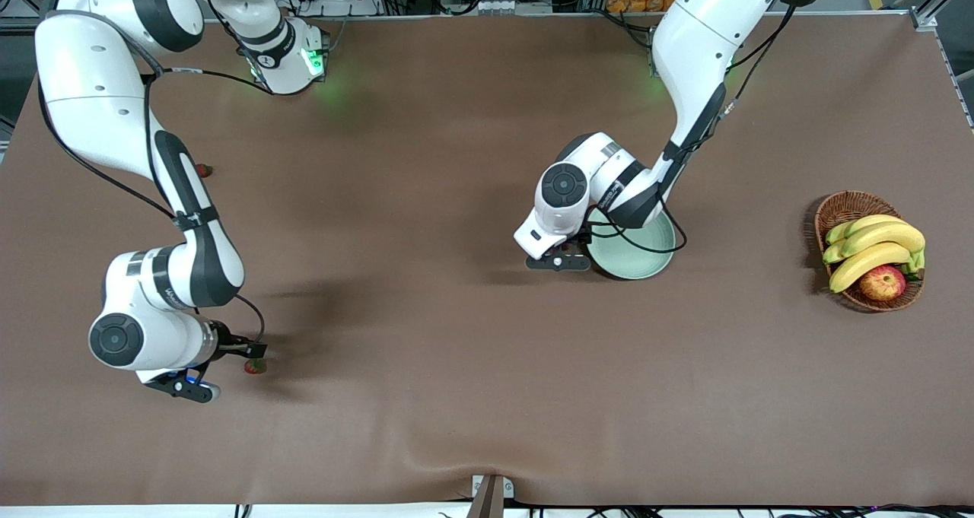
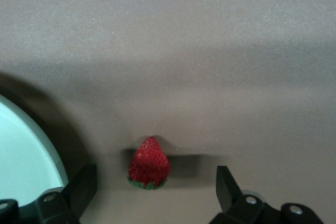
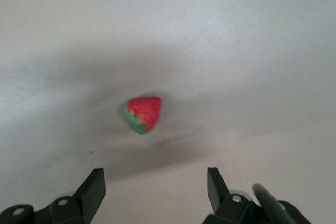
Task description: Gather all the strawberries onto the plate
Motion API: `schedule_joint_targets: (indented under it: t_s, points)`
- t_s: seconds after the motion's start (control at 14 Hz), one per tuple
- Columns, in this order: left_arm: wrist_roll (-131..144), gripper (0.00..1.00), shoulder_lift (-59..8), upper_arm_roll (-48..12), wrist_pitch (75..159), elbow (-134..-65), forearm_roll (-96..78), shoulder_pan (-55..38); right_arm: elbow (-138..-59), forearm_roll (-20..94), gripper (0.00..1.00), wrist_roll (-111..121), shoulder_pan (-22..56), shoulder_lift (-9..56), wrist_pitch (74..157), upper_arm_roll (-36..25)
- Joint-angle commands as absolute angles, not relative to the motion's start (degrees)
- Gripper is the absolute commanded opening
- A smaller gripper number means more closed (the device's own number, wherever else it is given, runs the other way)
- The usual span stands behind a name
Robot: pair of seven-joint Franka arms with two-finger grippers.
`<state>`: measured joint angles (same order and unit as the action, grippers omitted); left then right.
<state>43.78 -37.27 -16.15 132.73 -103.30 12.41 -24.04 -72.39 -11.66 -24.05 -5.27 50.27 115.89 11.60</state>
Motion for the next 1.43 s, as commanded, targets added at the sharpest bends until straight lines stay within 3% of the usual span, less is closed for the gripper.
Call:
schedule_joint_targets:
  t_s: [0.0,0.14,0.43,0.57,0.78,0.93,1.07,1.35]
  points:
    - [44.4,0.9,-38.4,-16.0,133.0,-102.1,13.5,-24.3,-73.0,-11.0,0.87,-23.7,-6.1,50.7,121.4,12.4]
    - [44.3,0.73,-38.7,-16.0,133.0,-102.1,13.5,-24.3,-73.0,-11.0,0.83,-23.5,-6.1,51.5,125.9,12.3]
    - [44.3,0.61,-38.8,-15.9,133.0,-102.1,13.5,-24.3,-73.2,-11.6,0.72,-23.1,-6.8,52.7,126.6,12.1]
    - [44.2,0.45,-38.8,-16.0,133.0,-102.1,13.4,-24.0,-73.3,-11.6,0.69,-23.3,-6.2,53.1,128.7,12.1]
    - [44.2,0.2,-38.7,-15.9,132.9,-102.3,13.2,-24.0,-73.7,-11.7,0.42,-22.9,-6.9,53.4,129.3,12.1]
    - [44.3,0.0,-38.6,-15.9,132.6,-102.4,13.2,-23.9,-73.7,-11.8,0.33,-22.8,-6.9,53.5,129.3,12.0]
    - [44.4,0.0,-38.0,-15.9,132.4,-102.5,13.0,-23.6,-73.8,-12.7,0.33,-22.8,-7.3,53.6,129.3,12.0]
    - [43.9,0.0,-32.2,-16.1,124.4,-102.9,12.2,-21.4,-73.8,-12.7,0.15,-22.5,-7.5,53.5,129.1,12.1]
